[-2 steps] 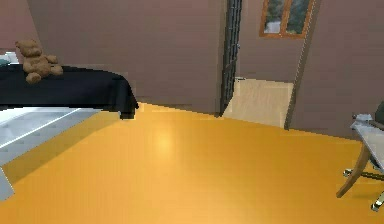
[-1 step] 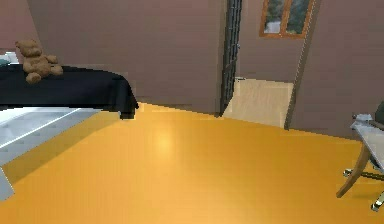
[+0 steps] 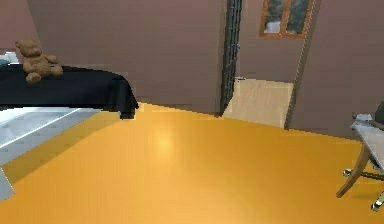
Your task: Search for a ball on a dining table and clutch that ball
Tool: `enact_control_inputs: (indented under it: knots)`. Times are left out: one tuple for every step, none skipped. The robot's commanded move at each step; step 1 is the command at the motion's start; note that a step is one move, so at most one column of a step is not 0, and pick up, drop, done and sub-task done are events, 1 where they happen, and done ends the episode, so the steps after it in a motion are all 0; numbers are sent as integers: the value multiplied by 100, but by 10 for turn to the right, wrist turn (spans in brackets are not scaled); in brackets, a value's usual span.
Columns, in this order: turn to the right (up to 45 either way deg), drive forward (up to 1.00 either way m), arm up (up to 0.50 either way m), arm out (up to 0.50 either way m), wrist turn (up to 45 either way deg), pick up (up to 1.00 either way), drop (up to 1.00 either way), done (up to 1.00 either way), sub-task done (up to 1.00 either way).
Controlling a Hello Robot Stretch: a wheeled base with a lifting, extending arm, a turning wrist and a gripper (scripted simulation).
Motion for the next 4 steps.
enact_control_inputs:
  knots:
    - [0, 0, 0, 0, 450, 0, 0, 0, 0]
    - [0, 0, 0, 0, 450, 0, 0, 0, 0]
    - [0, 0, 0, 0, 90, 0, 0, 0, 0]
    - [0, 0, -30, 0, 0, 0, 0, 0, 0]
